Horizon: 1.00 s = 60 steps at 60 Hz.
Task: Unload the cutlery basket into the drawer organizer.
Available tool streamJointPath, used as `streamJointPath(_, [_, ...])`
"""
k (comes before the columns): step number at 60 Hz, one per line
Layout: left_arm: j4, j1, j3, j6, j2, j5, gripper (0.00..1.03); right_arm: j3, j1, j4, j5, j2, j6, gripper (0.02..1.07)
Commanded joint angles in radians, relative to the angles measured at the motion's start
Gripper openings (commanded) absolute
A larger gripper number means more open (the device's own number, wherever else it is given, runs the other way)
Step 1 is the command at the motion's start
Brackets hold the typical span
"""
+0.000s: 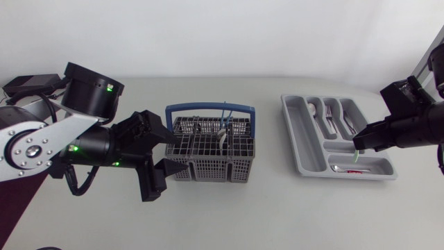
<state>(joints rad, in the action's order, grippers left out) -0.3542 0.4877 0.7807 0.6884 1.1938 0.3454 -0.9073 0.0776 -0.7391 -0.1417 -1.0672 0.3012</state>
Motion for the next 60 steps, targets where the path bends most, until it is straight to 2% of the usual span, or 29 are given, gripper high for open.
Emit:
streamJointPath(1, [0.001,0.005,0.035,-0.006,0.027,0.000,0.96,0.059,0.036,0.069,0.044,-0.054,0.035,0.09])
streamJointPath(5, [0.003,0.005,0.042,-0.004,0.036,0.000,0.96,0.077,0.056,0.107,0.062,-0.102,0.046,0.09])
streamJointPath(19, [0.003,0.005,0.065,0.000,0.058,0.000,0.96,0.157,0.076,0.356,0.203,-0.277,0.061,0.09])
streamJointPath(30, [-0.002,0.002,0.071,0.011,0.066,0.000,0.96,0.166,0.054,0.454,0.243,-0.413,0.044,0.10])
streamJointPath(38, [-0.002,0.002,0.074,0.014,0.076,0.000,0.96,0.189,0.007,0.495,0.258,-0.453,0.030,0.27])
streamJointPath(44, [-0.002,0.005,0.081,0.014,0.081,0.000,0.96,0.194,-0.012,0.498,0.260,-0.442,0.021,0.44])
streamJointPath(60, [-0.002,0.018,0.106,0.017,0.116,0.000,0.96,0.199,-0.018,0.461,0.252,-0.300,0.026,0.58])
